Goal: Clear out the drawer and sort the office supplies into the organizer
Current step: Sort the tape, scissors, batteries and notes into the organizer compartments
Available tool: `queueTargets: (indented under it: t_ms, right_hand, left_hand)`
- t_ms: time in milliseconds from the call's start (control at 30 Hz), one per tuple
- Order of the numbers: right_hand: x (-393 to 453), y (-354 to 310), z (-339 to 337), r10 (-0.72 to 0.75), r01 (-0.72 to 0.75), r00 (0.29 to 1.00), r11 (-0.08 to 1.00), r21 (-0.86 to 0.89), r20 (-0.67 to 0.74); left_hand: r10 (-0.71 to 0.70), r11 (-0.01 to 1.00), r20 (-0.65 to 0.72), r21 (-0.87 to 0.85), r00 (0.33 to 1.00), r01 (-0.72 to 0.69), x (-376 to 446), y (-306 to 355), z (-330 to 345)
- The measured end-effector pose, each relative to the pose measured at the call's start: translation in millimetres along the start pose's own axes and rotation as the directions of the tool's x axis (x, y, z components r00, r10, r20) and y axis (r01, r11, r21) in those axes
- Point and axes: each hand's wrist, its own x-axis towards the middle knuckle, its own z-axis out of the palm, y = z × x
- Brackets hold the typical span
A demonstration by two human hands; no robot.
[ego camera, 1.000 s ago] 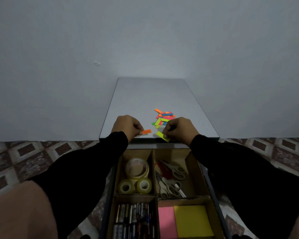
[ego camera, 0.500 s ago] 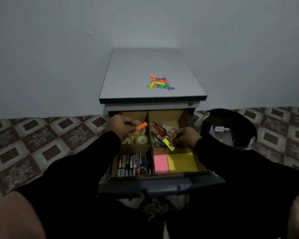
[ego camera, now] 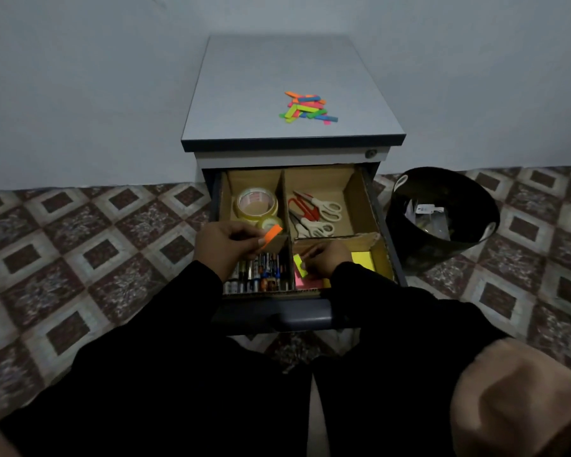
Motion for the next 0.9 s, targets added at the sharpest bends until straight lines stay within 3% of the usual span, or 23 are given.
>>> queueTargets:
  t_ms: [233, 633, 900]
  right_hand:
    - [16, 9, 13, -0.006, 0.006, 0.992, 1.0, -0.004, -0.126]
    - [17, 10, 18, 0.022, -0.021, 0.995, 1.0, 0.005, -0.102]
    - [16, 12, 11, 0.063, -0.052, 0.995, 0.988, 0.146, -0.072]
  left_hand:
    - [-0.055, 0.996, 0.012, -0.072, 0.998, 0.055, 2, -10, -6]
    - [-0.109, 0.988, 0.04, -0.106, 0.993, 0.113, -4, -18, 6]
    - [-0.13, 0.985, 0.049, -0.104, 0.99, 0.134, -3, -20, 13]
